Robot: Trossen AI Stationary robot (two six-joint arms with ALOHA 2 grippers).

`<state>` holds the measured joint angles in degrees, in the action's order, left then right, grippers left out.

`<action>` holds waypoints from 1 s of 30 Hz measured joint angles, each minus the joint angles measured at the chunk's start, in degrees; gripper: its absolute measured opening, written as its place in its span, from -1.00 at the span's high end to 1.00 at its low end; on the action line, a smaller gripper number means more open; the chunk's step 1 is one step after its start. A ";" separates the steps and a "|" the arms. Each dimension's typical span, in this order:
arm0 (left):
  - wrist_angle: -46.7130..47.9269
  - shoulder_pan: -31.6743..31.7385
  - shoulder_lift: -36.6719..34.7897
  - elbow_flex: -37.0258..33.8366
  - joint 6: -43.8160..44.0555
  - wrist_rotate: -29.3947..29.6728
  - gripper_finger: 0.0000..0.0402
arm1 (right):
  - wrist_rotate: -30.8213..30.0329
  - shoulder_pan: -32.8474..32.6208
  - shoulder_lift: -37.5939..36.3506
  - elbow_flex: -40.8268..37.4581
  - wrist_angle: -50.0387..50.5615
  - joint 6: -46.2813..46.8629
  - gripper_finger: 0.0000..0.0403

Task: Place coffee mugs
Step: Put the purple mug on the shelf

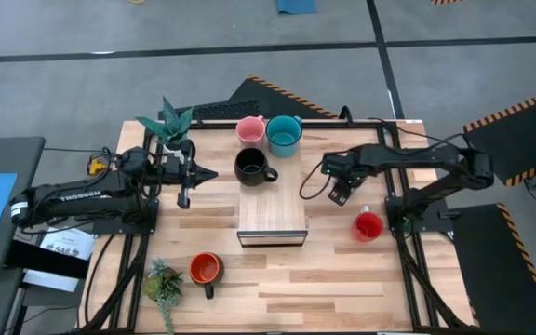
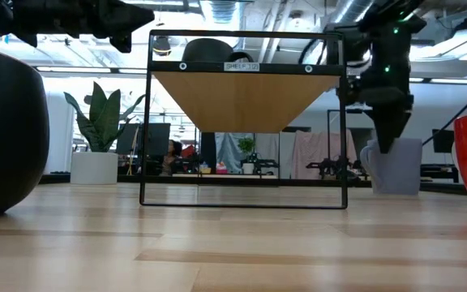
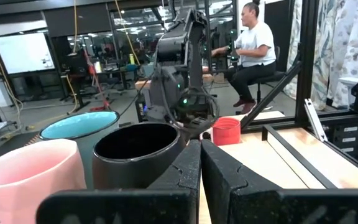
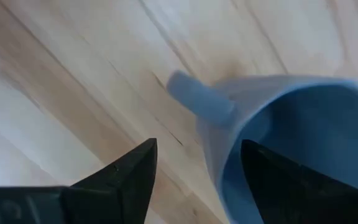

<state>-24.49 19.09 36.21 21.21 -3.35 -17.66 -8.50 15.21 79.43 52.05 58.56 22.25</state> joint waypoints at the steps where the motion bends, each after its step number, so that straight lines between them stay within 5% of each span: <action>1: 0.00 0.00 0.00 0.00 -0.01 0.01 1.00 | -0.13 0.01 0.59 0.00 0.36 -0.54 -0.29; 10: 0.00 0.00 0.00 0.00 -0.03 0.01 1.00 | -2.61 -0.01 3.51 0.02 1.58 -2.75 -0.14; 18: -0.01 0.00 0.00 0.00 -0.49 0.03 1.00 | -3.43 -1.65 1.25 0.05 6.19 0.08 0.81; 24: -0.02 0.00 0.00 0.00 -0.47 0.11 1.00 | -3.43 -4.25 -2.43 4.18 13.35 1.97 0.80; 30: -0.04 0.00 0.00 0.00 -0.45 0.49 1.00 | -3.41 -8.23 -3.52 17.85 24.39 2.33 0.80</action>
<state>-24.53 19.09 36.21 21.21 -3.79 -17.17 -11.92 6.98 75.91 69.90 82.95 24.58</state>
